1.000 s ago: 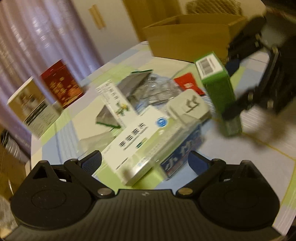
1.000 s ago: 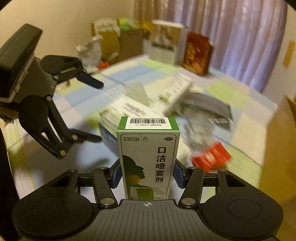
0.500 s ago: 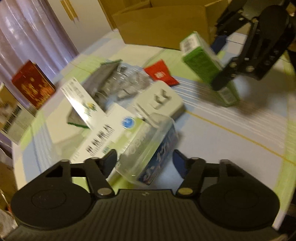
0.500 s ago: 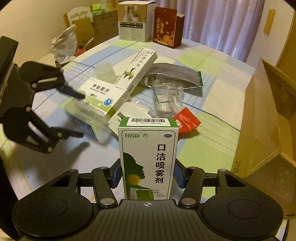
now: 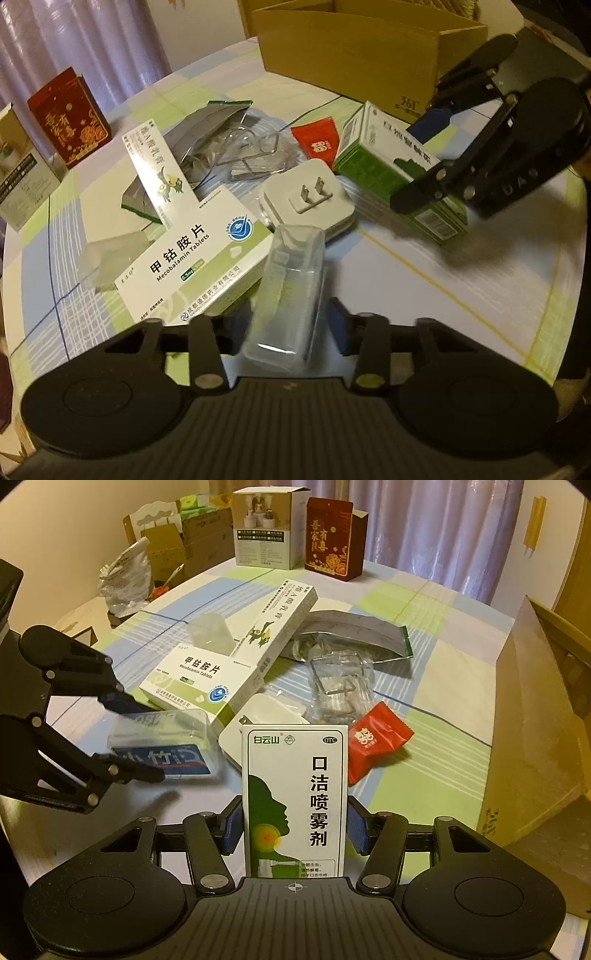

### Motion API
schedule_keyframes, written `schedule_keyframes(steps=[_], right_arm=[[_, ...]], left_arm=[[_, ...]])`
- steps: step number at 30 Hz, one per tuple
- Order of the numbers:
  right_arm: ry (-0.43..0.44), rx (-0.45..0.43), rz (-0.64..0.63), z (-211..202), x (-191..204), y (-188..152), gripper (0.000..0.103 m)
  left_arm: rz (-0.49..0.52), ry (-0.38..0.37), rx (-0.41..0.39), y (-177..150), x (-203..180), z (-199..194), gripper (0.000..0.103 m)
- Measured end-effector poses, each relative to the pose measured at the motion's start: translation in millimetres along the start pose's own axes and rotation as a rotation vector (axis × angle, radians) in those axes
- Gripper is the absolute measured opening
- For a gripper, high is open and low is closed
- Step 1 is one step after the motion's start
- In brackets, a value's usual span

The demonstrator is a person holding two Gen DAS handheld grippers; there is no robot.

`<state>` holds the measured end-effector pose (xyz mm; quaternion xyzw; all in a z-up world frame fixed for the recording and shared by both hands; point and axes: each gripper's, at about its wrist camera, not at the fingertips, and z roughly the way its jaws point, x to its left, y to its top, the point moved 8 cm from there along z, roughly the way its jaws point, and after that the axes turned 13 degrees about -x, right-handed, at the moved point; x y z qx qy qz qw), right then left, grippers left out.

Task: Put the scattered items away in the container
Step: 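Carry the spray box with the right gripper while the left gripper carries the clear plastic case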

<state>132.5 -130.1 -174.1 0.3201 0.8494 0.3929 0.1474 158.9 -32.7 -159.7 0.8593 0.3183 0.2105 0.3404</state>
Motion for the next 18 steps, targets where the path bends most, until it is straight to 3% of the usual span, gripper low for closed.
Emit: schedule_keyframes(steps=[4, 18], right_arm=[[-0.007, -0.009, -0.011, 6.3, -0.5, -3.4, 0.059], [-0.019, -0.026, 0.025, 5.0, -5.7, -8.8, 0.058]], left_arm=[[0.009, -0.011, 0.009, -1.8, -5.8, 0.9, 0.026], [-0.013, 0.016, -0.018, 1.4, -11.8, -6.0, 0.026]])
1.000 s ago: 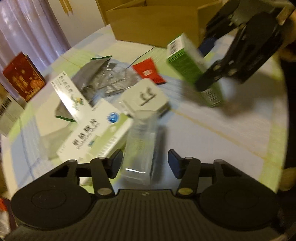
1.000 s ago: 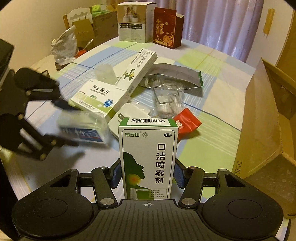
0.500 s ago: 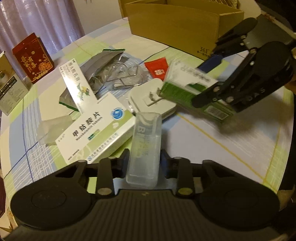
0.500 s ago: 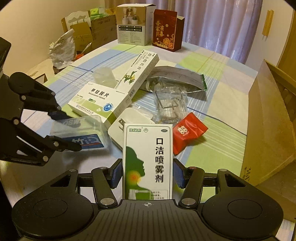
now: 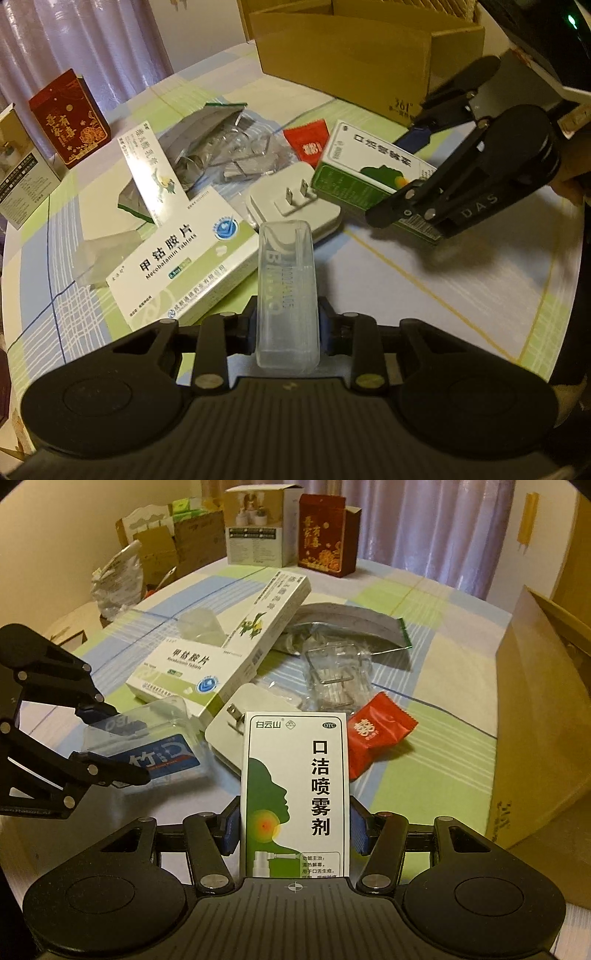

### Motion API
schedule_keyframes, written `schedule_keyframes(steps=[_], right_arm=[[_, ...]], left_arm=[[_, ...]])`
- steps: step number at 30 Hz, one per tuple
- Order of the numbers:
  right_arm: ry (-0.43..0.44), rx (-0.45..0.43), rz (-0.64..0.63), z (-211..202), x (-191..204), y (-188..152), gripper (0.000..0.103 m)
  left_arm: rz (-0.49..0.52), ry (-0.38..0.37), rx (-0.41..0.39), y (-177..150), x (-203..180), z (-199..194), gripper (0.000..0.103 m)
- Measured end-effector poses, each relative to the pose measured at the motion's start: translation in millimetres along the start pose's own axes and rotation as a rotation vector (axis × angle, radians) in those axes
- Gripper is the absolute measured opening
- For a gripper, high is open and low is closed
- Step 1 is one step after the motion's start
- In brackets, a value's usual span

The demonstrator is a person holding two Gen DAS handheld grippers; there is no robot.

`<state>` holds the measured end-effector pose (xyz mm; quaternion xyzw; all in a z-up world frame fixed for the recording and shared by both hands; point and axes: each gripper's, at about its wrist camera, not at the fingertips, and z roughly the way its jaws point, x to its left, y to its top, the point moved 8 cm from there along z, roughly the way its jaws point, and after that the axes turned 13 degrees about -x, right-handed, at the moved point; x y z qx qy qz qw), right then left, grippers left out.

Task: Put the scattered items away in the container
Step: 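Carry the spray box with the right gripper while the left gripper carries the clear plastic case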

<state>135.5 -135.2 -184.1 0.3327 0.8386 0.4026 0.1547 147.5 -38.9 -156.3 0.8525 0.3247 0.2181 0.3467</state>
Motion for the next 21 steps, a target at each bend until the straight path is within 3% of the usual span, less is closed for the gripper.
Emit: schedule_keyframes(steps=[10, 15, 21], right_arm=[[-0.063, -0.098, 0.039, -69.7, -27.2, 40.7, 0.058], [-0.139, -0.147, 0.062, -107.4, -65.3, 64.6, 0.058], [-0.237, -0.184, 0.078, -145.2, -123.7, 90.2, 0.058]], left_arm=[[0.015, 0.045, -0.097, 52.2, -0.9, -14.4, 0.026], [0.009, 0.064, -0.165, 97.5, -11.8, -12.5, 0.026], [0.046, 0.014, -0.226, 158.3, -36.7, 3.2, 0.026]])
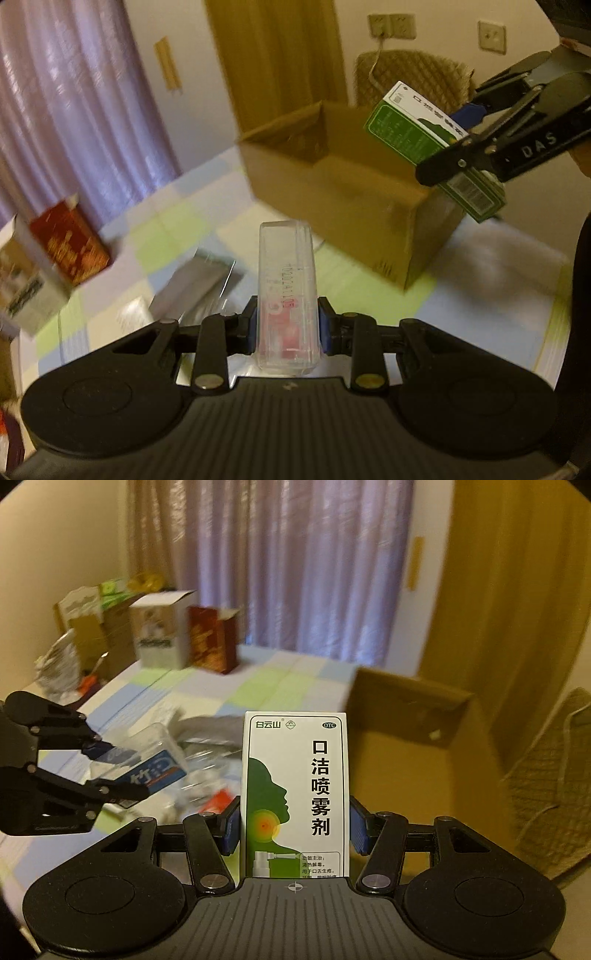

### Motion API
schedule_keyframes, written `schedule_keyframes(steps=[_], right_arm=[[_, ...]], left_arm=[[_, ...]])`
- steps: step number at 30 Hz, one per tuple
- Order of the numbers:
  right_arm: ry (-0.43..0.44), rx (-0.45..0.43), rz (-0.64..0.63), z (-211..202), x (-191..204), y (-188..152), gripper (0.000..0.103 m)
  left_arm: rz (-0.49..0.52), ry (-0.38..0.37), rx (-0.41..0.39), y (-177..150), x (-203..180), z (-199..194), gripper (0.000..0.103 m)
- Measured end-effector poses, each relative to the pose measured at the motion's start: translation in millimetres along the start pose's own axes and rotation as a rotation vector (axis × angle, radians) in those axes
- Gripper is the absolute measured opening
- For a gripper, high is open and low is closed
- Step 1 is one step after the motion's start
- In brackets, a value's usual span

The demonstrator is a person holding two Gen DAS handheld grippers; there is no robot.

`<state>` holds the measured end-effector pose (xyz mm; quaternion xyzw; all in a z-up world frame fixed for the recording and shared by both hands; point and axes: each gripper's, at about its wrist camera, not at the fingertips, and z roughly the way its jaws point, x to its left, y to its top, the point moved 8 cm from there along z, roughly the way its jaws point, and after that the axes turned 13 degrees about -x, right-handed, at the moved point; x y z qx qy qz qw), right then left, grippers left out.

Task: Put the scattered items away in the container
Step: 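Carry the spray box with the right gripper while the left gripper carries the clear plastic case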

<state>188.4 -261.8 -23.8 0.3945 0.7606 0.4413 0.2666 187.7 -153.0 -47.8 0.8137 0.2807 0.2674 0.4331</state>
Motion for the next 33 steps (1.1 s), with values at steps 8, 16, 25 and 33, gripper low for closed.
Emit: schedule_keyframes(steps=[8, 16, 25, 33], right_arm=[[-0.099, 0.01, 0.047, 3.7, -82.6, 14.3, 0.058], [-0.145, 0.035, 0.117, 16.8, -133.2, 0.0, 0.058], [-0.147, 0.062, 0.158, 28.5, -152.7, -18.0, 0.058], [-0.138, 0.065, 0.167, 32.5, -151.3, -19.6, 0.058]], left_arm=[[0.031, -0.071, -0.088, 78.5, -21.5, 48.5, 0.026], [0.031, -0.162, -0.117, 122.2, -47.7, 106.9, 0.026], [0.034, -0.187, -0.101, 119.9, -69.4, 136.4, 0.043], [0.039, -0.169, -0.079, 108.6, -62.1, 131.4, 0.043]])
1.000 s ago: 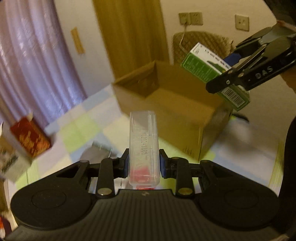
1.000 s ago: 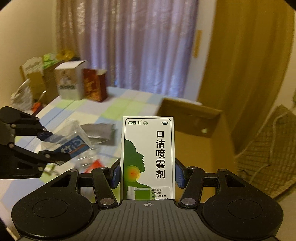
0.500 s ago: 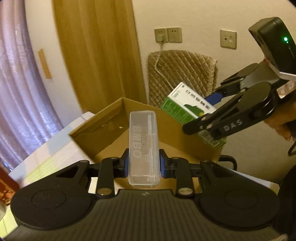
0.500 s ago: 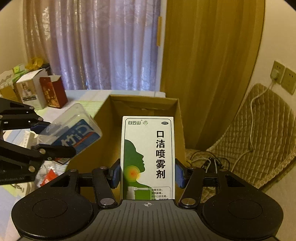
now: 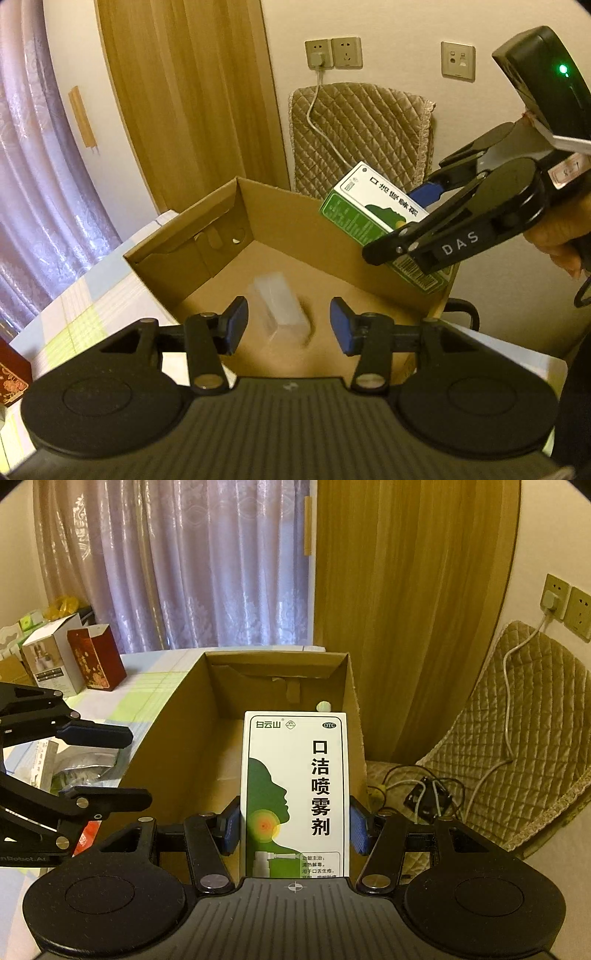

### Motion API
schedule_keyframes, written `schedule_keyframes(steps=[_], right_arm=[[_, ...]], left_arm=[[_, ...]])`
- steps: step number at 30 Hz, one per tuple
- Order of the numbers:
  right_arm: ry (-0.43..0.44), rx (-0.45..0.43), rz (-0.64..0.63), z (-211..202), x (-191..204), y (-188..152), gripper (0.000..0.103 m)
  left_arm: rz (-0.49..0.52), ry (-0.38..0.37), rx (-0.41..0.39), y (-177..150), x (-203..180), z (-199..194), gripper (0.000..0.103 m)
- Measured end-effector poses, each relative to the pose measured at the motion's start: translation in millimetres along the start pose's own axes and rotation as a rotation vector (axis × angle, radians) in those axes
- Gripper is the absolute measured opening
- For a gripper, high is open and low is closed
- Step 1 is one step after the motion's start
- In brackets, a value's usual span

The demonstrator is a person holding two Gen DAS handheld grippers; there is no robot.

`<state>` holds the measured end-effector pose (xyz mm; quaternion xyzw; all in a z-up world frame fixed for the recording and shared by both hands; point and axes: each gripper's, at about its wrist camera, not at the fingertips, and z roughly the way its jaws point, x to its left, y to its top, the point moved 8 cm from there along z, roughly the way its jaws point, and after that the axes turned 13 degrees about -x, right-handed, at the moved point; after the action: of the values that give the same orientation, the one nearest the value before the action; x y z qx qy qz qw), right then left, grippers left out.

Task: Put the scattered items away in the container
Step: 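Carry the spray box with the right gripper while the left gripper carries the clear plastic case, then open the right gripper to drop the spray box into the cardboard box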

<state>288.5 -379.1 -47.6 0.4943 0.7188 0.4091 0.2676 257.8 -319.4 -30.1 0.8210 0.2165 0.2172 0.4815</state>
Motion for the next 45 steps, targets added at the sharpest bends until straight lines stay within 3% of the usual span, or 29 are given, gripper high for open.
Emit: schedule_keyframes(steps=[18, 28, 45], right_arm=[[0.02, 0.021, -0.007, 17.9, 14.6, 1.0, 0.058], [0.003, -0.029, -0.008, 18.3, 14.6, 9.0, 0.059], [0.005, -0.027, -0.004, 12.9, 19.4, 11.8, 0.059]], left_arm=[[-0.029, 0.025, 0.005, -6.4, 4.5, -12.4, 0.043], [-0.038, 0.036, 0.004, -8.6, 6.1, -16.2, 0.043], [-0.048, 0.053, 0.004, -12.9, 13.0, -27.0, 0.045]])
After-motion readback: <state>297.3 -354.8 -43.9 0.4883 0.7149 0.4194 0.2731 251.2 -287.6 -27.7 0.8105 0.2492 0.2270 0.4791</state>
